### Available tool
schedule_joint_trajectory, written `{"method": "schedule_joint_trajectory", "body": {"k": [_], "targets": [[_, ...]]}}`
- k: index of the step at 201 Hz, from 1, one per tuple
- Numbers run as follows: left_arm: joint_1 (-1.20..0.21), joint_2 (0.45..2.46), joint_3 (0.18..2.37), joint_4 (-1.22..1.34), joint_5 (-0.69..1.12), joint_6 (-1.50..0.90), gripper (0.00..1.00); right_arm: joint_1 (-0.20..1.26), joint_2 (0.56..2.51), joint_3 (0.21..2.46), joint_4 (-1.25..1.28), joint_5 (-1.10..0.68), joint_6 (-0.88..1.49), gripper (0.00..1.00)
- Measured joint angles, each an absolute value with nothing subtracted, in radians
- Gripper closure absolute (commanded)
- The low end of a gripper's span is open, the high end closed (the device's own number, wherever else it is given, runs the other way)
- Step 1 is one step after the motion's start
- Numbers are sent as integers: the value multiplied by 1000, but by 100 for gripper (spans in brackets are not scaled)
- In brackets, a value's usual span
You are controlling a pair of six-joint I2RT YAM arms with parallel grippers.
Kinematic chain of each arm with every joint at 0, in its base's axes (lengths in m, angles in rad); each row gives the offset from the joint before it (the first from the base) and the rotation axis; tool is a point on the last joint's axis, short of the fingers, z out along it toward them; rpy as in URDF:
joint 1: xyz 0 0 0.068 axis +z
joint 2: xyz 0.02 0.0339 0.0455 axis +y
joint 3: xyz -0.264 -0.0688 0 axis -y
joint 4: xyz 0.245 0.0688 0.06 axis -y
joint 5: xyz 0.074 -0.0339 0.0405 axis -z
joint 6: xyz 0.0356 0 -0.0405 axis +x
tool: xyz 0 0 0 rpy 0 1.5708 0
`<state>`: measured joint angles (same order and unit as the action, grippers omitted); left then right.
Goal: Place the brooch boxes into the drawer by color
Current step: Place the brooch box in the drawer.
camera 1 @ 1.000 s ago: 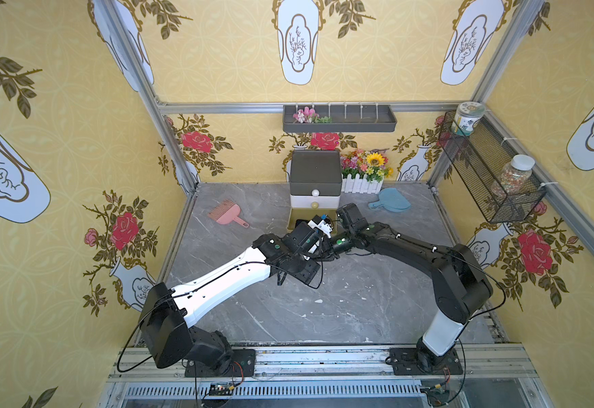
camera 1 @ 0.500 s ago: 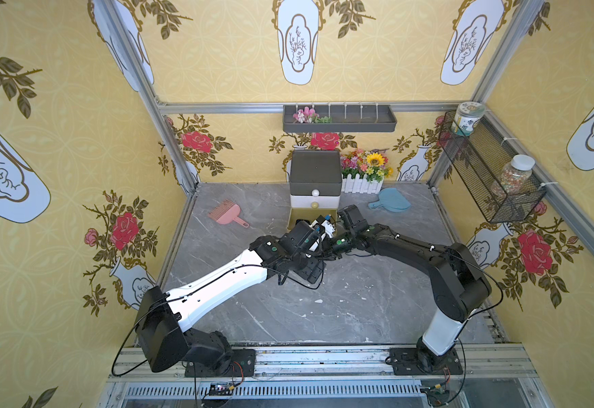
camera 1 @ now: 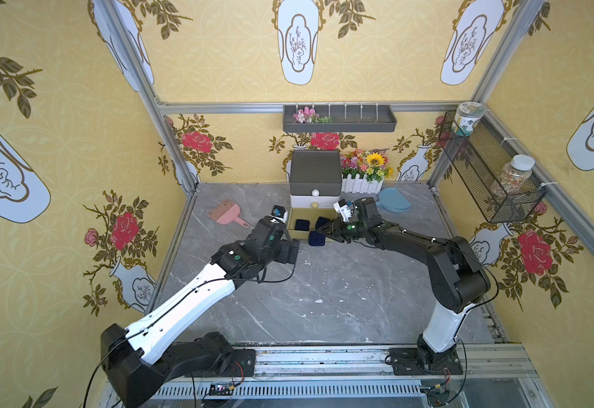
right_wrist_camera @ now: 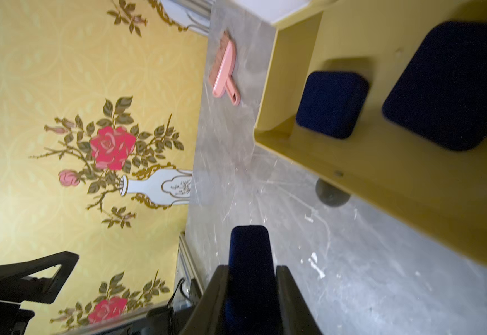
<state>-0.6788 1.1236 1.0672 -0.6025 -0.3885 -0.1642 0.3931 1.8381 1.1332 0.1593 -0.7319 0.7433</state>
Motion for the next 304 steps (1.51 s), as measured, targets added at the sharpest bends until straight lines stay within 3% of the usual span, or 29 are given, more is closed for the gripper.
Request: {"method": "schedule_joint_trajectory", "body": {"k": [46, 105, 168, 208, 246, 282, 304], "targets": [[-492, 973, 955, -528, -319, -247, 3, 401, 2001, 1184, 374, -586, 894, 100], [-479, 978, 913, -516, -280, -270, 3, 449, 2152, 1260, 578, -440, 1029, 100], [-478, 990, 900, -498, -255, -270, 2, 470, 2164, 1216, 709, -287, 1126, 100], [-478, 991, 897, -495, -244, -270, 2, 494, 2154, 1205, 720, -155, 1193, 100], [-478, 989, 895, -495, -243, -270, 2, 526, 2111, 1227, 565, -25, 1232, 100], [-478, 981, 895, -495, -239, -270, 2, 537, 2110, 1297, 471, 28, 1251, 96], [-478, 978, 893, -495, -234, -269, 2, 542, 2131, 1345, 413, 31, 1252, 76]]}}
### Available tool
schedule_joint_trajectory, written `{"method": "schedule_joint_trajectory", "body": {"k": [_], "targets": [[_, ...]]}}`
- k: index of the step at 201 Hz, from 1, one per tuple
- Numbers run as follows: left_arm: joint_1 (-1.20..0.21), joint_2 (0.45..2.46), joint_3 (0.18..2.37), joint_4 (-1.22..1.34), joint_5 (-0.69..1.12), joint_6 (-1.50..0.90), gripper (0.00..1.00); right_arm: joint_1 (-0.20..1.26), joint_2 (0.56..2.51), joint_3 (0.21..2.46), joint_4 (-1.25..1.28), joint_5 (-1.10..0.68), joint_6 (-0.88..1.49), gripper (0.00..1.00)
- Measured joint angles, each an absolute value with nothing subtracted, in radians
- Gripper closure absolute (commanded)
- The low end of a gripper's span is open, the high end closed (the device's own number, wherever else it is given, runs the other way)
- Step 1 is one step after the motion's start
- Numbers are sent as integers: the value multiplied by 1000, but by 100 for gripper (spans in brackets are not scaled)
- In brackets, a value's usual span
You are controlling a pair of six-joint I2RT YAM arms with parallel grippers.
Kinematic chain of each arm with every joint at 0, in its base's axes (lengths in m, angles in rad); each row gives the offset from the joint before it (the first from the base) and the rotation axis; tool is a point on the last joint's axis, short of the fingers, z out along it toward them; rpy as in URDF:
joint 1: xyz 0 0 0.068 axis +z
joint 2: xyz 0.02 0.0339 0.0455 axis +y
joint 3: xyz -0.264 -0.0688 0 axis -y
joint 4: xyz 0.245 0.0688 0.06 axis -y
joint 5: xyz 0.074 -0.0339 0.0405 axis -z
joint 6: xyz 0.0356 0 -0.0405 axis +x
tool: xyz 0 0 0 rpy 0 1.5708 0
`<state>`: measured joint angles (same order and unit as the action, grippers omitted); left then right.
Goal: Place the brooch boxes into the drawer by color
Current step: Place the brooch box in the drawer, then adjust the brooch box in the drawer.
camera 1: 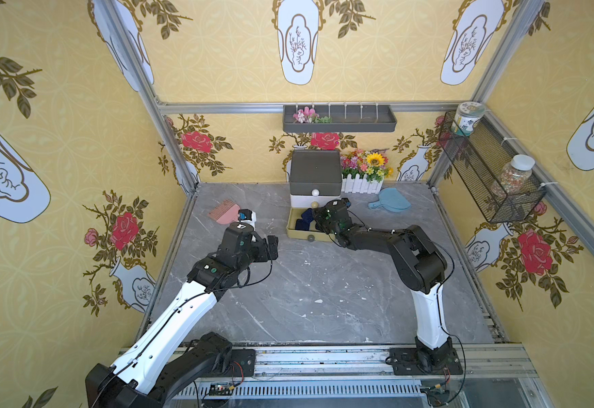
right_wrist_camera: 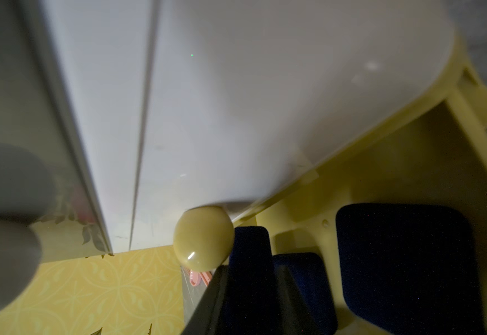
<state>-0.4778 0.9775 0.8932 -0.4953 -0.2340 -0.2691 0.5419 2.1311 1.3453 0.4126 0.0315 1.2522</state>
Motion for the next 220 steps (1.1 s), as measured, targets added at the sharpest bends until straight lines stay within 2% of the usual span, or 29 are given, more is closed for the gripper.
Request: {"method": "schedule_joint_trajectory", "body": {"k": [11, 15, 36, 51, 76, 119, 136, 144, 166, 220], "targets": [[-477, 977, 891, -495, -232, -269, 2, 543, 2143, 1361, 397, 31, 1255, 58], [-477, 976, 891, -496, -231, -269, 2, 543, 2146, 1364, 392, 32, 1259, 54], [-477, 973, 890, -495, -232, -266, 2, 542, 2152, 1365, 372, 31, 1267, 46], [-477, 972, 890, -495, -231, -266, 1, 542, 2149, 1357, 376, 28, 1280, 36], [-477, 972, 889, -495, -228, -262, 1, 540, 2125, 1335, 402, 20, 1279, 30], [-475, 972, 889, -495, -226, -262, 1, 514, 2055, 1285, 339, -24, 1226, 28], [-473, 972, 889, -495, -217, -262, 1, 511, 2010, 1262, 298, -27, 1187, 34], [-472, 972, 889, -495, -216, -262, 1, 511, 1988, 1258, 276, -32, 1161, 44], [-470, 974, 889, -495, -215, -262, 1, 511, 1956, 1275, 236, -43, 1086, 100], [-465, 973, 889, -495, -205, -259, 1, 521, 2058, 1415, 171, -72, 937, 100]]}}
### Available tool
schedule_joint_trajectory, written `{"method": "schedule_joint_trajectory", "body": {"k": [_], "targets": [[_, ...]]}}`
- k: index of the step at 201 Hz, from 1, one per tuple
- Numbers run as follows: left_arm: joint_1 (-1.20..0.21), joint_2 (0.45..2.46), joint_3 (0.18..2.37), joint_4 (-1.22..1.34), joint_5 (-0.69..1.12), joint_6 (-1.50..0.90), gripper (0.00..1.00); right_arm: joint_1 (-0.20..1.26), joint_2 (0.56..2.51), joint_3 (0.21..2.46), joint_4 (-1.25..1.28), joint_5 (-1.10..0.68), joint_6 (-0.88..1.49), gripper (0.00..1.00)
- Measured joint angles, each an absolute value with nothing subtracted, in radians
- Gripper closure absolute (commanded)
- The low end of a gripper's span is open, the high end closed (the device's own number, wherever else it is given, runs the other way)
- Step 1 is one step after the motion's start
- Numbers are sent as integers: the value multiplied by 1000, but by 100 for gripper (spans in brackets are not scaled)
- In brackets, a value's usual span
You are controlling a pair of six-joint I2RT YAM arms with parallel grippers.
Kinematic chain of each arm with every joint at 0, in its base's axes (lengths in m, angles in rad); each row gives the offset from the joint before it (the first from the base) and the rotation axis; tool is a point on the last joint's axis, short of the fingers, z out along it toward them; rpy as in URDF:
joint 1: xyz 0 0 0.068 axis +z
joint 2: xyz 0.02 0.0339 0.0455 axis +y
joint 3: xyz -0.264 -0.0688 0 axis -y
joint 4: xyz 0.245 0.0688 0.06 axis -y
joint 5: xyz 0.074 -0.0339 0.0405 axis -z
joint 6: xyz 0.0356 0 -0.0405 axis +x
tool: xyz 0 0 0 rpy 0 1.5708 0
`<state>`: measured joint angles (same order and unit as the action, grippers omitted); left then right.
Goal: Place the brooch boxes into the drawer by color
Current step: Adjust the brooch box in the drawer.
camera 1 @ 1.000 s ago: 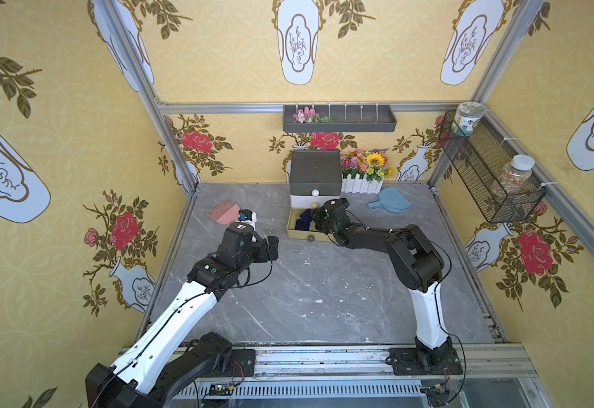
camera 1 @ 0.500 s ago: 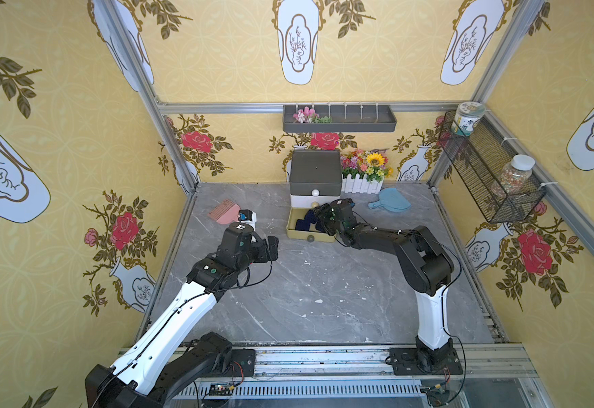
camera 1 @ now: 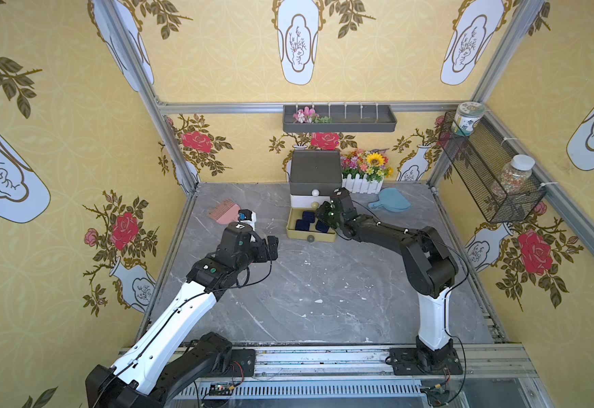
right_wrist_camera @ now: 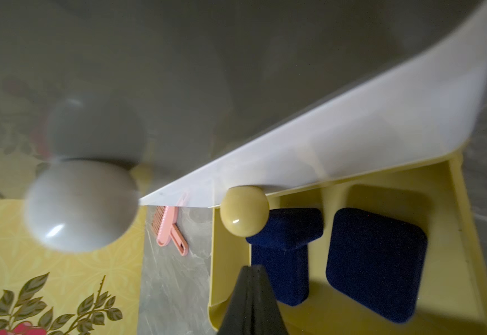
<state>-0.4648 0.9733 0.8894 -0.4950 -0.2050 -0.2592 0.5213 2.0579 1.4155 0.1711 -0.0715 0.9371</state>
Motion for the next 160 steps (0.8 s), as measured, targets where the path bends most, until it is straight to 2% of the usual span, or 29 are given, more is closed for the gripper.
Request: {"method": "schedule_joint_trajectory", "body": {"k": [61, 160], "targets": [[-465, 971, 885, -495, -205, -258, 1, 554, 2167, 1502, 148, -75, 866, 100], [-465, 978, 883, -494, -202, -253, 1, 606, 2141, 1434, 240, 12, 686, 100]]}}
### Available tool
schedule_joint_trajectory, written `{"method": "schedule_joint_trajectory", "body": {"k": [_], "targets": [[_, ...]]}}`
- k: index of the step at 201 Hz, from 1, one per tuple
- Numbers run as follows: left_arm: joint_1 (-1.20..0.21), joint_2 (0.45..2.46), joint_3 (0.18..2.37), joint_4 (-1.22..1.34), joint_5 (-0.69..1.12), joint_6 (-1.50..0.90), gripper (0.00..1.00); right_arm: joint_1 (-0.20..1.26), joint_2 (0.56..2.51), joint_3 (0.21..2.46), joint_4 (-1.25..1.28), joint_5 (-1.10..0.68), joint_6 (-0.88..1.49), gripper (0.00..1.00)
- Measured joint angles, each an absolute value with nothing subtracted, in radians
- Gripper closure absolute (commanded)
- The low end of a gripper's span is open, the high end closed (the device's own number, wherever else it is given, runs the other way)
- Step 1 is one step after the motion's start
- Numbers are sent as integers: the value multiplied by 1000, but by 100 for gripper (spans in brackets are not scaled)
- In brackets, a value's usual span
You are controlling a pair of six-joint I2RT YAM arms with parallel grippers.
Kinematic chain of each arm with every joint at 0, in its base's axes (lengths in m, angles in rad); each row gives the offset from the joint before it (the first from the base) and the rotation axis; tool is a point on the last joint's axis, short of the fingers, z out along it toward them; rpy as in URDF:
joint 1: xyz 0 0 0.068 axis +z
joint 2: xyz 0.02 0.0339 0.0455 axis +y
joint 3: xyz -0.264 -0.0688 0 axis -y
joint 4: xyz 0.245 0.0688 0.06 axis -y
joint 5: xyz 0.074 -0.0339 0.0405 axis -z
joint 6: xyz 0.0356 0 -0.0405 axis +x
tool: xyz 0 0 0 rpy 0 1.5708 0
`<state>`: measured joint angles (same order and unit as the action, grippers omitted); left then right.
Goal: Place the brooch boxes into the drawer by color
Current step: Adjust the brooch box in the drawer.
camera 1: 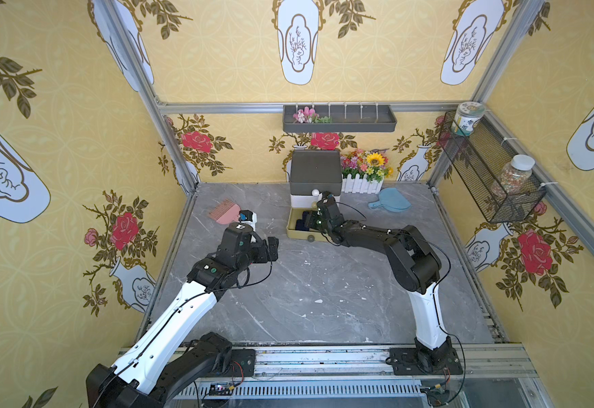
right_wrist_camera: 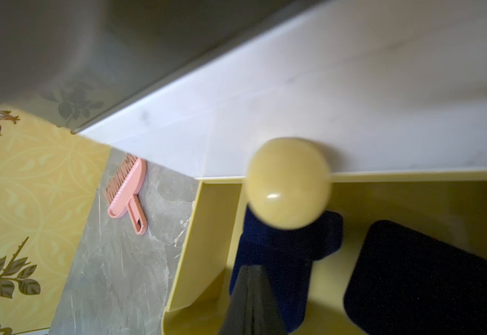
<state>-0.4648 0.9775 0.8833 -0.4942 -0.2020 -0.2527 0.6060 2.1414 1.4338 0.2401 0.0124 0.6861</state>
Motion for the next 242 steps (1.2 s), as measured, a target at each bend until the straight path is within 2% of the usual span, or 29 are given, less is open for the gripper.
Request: {"method": "schedule_joint_trajectory", "body": {"k": [50, 103, 242], "targets": [[-464, 987, 883, -494, -190, -244, 1, 702, 2136, 1395, 289, 101, 432, 100], [-464, 989, 881, -494, -187, -243, 1, 702, 2135, 1381, 339, 193, 284, 100], [-464, 979, 873, -488, -153, -239, 1, 674, 2230, 1551, 252, 231, 104, 100]]}}
